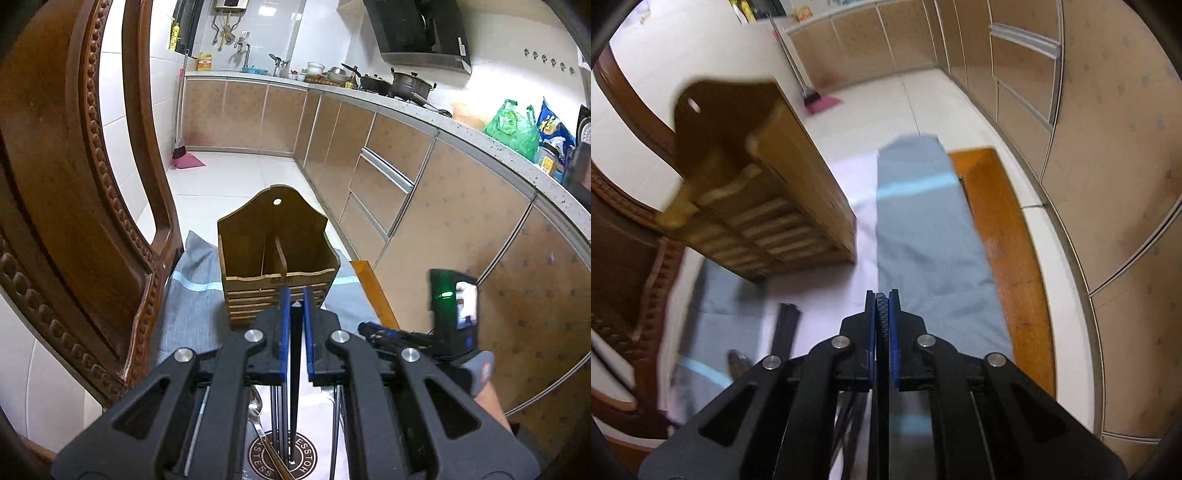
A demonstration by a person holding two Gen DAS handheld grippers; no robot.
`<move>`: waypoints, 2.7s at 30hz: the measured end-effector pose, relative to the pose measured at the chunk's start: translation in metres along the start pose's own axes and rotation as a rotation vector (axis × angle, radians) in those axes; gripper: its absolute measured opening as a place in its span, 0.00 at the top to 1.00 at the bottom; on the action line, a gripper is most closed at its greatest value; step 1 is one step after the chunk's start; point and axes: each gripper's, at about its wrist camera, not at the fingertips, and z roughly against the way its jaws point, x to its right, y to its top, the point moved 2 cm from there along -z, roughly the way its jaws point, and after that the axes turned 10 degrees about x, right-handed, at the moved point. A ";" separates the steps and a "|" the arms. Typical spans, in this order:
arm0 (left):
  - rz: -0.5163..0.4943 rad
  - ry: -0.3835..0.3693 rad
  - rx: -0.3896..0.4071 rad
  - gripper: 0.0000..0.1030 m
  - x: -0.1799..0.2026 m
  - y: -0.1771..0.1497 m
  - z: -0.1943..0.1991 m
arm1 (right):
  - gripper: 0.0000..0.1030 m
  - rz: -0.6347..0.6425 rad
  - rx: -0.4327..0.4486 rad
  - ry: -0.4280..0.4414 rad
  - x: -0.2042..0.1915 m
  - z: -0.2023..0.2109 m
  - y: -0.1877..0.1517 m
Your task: Organize utensils
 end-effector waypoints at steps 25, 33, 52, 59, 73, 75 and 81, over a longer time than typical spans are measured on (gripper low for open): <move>-0.120 0.010 0.068 0.94 0.034 -0.001 0.078 | 0.93 0.131 0.462 0.120 -0.043 0.224 0.012; -0.095 0.014 0.109 0.94 0.026 0.013 0.100 | 0.93 0.165 0.469 0.120 -0.048 0.229 0.005; -0.063 0.006 0.147 0.94 0.006 0.028 0.118 | 0.93 0.197 0.511 0.115 -0.078 0.232 0.028; -0.026 0.019 0.186 0.94 -0.020 0.037 0.128 | 0.93 0.241 0.629 0.051 -0.123 0.220 0.101; 0.020 0.030 0.195 0.94 -0.055 0.043 0.124 | 0.93 0.100 0.608 -0.023 -0.124 0.094 0.145; 0.018 0.029 0.191 0.94 -0.054 0.042 0.123 | 0.93 0.071 0.576 -0.005 -0.116 0.084 0.140; 0.013 0.031 0.178 0.94 -0.052 0.042 0.119 | 0.25 0.067 0.608 -0.008 -0.092 0.114 0.110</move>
